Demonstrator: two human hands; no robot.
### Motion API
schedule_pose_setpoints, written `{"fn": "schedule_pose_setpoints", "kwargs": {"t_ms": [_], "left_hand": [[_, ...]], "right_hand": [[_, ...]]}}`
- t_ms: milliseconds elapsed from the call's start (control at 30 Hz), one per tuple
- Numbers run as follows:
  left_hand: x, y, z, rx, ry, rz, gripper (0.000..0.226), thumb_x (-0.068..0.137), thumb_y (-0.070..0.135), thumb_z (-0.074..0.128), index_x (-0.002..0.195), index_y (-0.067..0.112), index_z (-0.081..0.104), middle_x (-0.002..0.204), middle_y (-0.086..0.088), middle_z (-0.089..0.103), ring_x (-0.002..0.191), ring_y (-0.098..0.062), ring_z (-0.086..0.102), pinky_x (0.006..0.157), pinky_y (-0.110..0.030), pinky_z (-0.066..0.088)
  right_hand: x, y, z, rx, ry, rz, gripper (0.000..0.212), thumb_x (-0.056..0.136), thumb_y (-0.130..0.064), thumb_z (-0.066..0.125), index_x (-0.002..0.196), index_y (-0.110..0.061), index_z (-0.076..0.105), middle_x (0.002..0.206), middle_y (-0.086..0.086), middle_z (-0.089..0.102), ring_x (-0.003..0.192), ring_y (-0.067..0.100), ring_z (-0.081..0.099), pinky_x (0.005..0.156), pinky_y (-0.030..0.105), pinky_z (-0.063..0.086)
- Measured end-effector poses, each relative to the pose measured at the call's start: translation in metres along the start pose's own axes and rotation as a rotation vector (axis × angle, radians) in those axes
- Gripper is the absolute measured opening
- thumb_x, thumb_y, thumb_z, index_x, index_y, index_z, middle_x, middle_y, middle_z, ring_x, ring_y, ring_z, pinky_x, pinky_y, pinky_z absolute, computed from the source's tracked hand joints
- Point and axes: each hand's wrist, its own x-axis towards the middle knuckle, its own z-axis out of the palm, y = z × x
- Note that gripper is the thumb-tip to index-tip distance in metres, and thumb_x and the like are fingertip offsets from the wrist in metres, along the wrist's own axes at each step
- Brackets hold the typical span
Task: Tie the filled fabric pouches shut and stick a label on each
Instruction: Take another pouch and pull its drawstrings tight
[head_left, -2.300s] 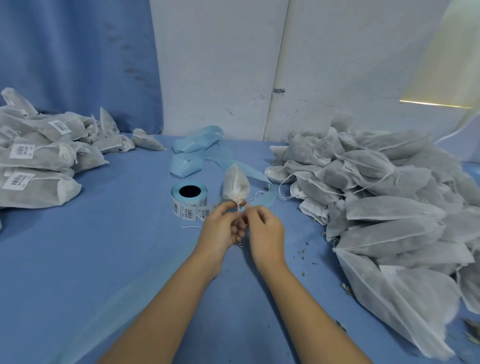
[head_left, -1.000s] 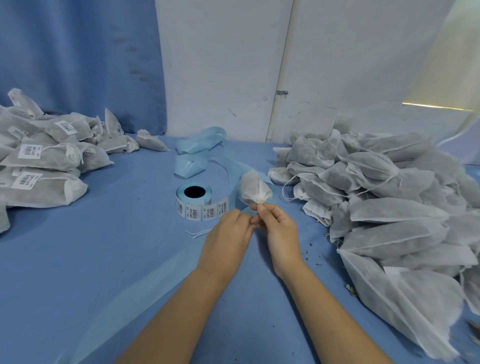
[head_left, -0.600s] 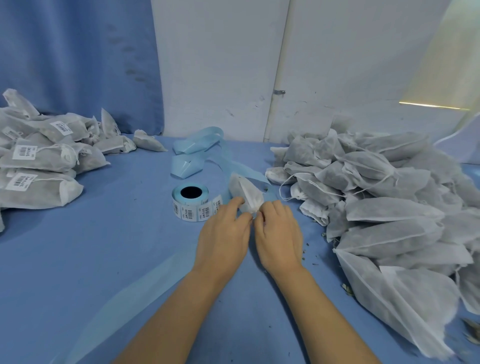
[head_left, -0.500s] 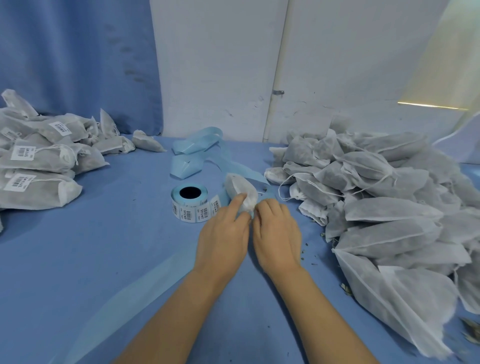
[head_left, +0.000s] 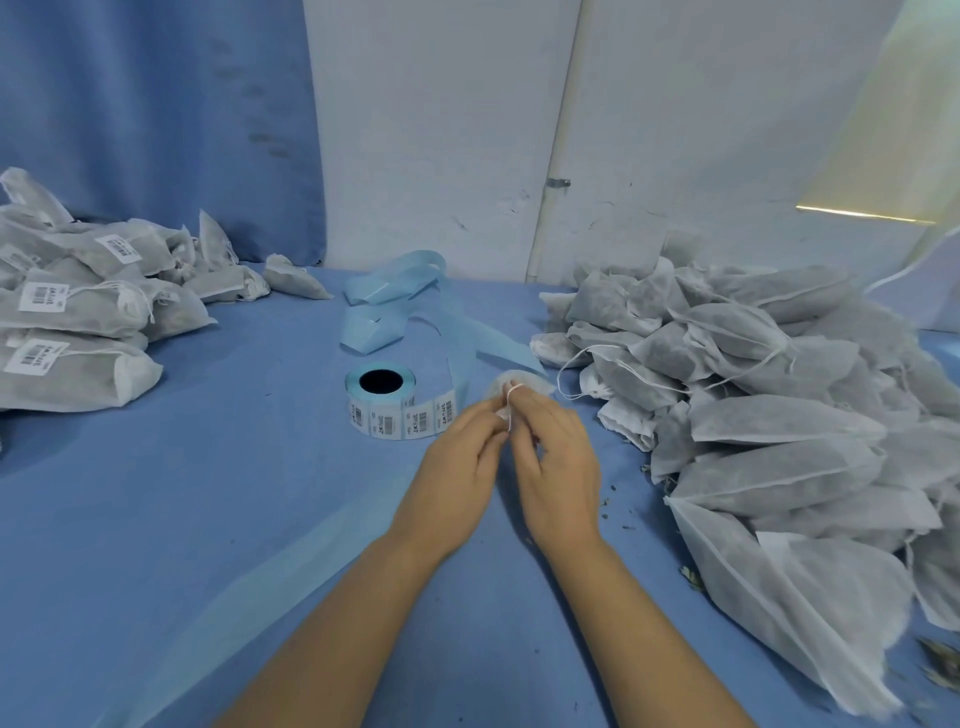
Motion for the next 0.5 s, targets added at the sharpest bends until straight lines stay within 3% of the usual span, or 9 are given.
{"fn": "schedule_pose_setpoints", "kwargs": {"t_ms": [133,233,367,500], "left_hand": [[-0.001,0.0,0.0,0.012,-0.041,-0.042,0.022,0.097,0.005,0.048,0.113,0.006,0.063,0.119,0.001,0.061,0.105,0.01,0.047,0.089,0.0,0.031],[-0.003,0.0,0.001,0.05,-0.097,-0.101,0.017,0.099,0.014,0.046,0.104,0.011,0.062,0.116,0.002,0.062,0.107,-0.008,0.054,0.092,-0.02,0.043],[-0.004,0.003,-0.001,0.06,-0.079,-0.205,0.017,0.1,0.029,0.042,0.104,0.025,0.058,0.097,0.008,0.064,0.09,-0.013,0.059,0.082,-0.04,0.049],[-0.005,0.007,-0.005,-0.019,0.043,-0.276,0.014,0.101,0.033,0.038,0.092,0.035,0.049,0.071,0.007,0.062,0.064,-0.003,0.06,0.067,-0.043,0.052]], "right_hand": [[0.002,0.004,-0.002,0.188,0.05,0.164,0.024,0.094,-0.014,0.058,0.108,-0.028,0.071,0.094,-0.023,0.064,0.092,0.012,0.058,0.08,0.024,0.046],[0.005,0.004,-0.003,0.394,0.075,0.305,0.029,0.09,-0.013,0.064,0.091,-0.041,0.071,0.09,-0.017,0.072,0.074,0.005,0.06,0.073,0.02,0.045],[0.009,0.004,-0.007,0.644,0.083,0.438,0.026,0.084,-0.008,0.071,0.077,-0.033,0.073,0.085,-0.016,0.074,0.082,-0.005,0.068,0.073,0.008,0.047],[0.01,0.003,-0.009,0.705,-0.034,0.416,0.012,0.083,-0.01,0.073,0.083,-0.022,0.077,0.084,-0.009,0.076,0.084,0.0,0.069,0.072,0.008,0.047]]}}
